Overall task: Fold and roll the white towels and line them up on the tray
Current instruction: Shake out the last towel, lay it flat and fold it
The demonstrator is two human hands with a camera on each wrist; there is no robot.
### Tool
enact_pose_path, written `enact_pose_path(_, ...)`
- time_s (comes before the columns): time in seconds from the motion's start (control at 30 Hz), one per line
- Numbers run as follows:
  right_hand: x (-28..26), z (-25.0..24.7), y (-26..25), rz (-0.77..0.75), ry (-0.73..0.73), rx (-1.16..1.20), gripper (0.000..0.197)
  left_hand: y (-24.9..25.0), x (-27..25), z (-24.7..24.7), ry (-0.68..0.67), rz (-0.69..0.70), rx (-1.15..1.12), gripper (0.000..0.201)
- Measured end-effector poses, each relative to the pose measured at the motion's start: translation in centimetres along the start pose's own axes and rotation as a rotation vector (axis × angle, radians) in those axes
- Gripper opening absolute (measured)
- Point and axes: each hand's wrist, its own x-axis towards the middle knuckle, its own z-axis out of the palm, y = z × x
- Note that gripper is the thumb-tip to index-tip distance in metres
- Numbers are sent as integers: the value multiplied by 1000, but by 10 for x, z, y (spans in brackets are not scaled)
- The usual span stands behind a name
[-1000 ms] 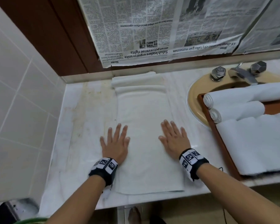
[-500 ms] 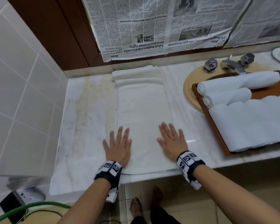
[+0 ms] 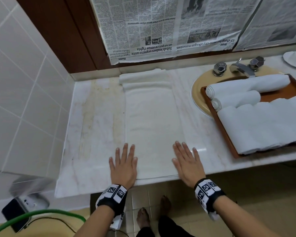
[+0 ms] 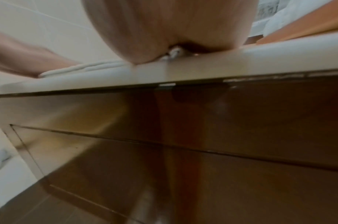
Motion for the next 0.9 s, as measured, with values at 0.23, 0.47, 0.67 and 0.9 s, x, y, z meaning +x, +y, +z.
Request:
enact_pose_path(0.23,-45,-11,0,-169,271,158,45,-24,-33,-3,142,392,-141,43)
enact_pose_path(0.47,-60,-2,16,-310,255,138,42,-30,-46,3,136,525,-21,48)
enact_pose_path(0.67,-49,-25,23,-228,118,304,13,-26,-42,-5,105,506,-71,15)
enact_pose_path(0.9,-20,-48,21,64,-21,543,11,-12,-12,-29,-59,206,-244,26)
